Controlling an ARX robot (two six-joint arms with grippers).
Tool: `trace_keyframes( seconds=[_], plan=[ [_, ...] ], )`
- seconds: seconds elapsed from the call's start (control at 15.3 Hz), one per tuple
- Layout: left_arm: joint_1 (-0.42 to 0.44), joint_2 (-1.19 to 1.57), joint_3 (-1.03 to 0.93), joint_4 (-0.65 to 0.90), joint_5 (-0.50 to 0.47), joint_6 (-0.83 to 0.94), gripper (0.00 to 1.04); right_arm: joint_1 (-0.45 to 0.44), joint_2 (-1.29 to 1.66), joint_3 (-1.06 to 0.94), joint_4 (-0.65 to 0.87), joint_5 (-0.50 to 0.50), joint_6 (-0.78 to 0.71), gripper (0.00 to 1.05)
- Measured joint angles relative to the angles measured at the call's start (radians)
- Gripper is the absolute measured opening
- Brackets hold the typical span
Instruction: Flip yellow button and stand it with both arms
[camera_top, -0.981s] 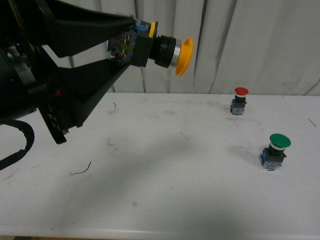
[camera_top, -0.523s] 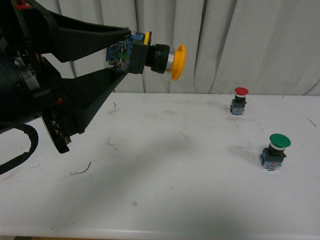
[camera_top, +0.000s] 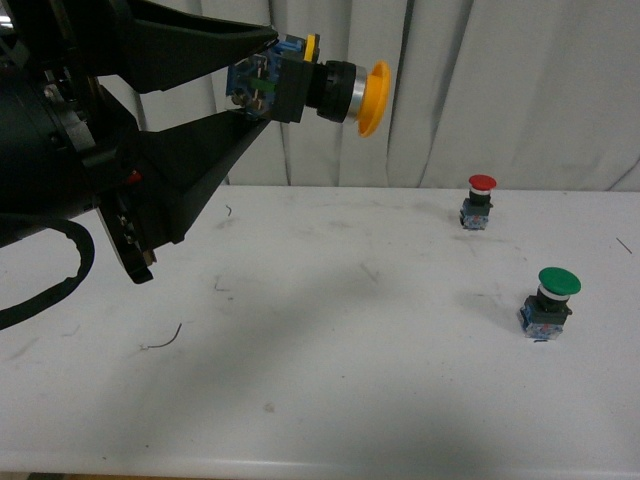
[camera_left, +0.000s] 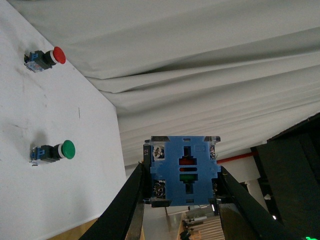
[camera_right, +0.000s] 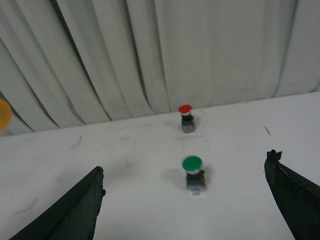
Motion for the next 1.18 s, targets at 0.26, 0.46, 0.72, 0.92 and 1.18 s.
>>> trace_keyframes(
  seconds=[0.26,0.46,0.72,0.92,1.18],
  plan=[
    [-0.005,0.005,0.019,-0.001,-0.010,0.005,0.35,0.115,0.811,0.350,0.666,-0.061,0.119,0.98],
    [-0.005,0.005,0.019,0.000,-0.014,0.015,0.35,0.198,1.161,0.611,0.676,-0.063,0.134,0.98],
    [0.005,0.010,0.019,0.000,-0.010,0.018,0.35,0.286,1.142,0.543,0.902,-0.225,0.319,0.98],
    [0.005,0.017,0.019,-0.001,-0.006,0.019,0.35,0.375,1.131,0.425,0.992,-0.295,0.474,0.98],
    [0.008,0.017,0.019,0.000,-0.004,0.025,0.35,0.328,1.215,0.418,0.991,-0.277,0.573,0.98]
  ],
)
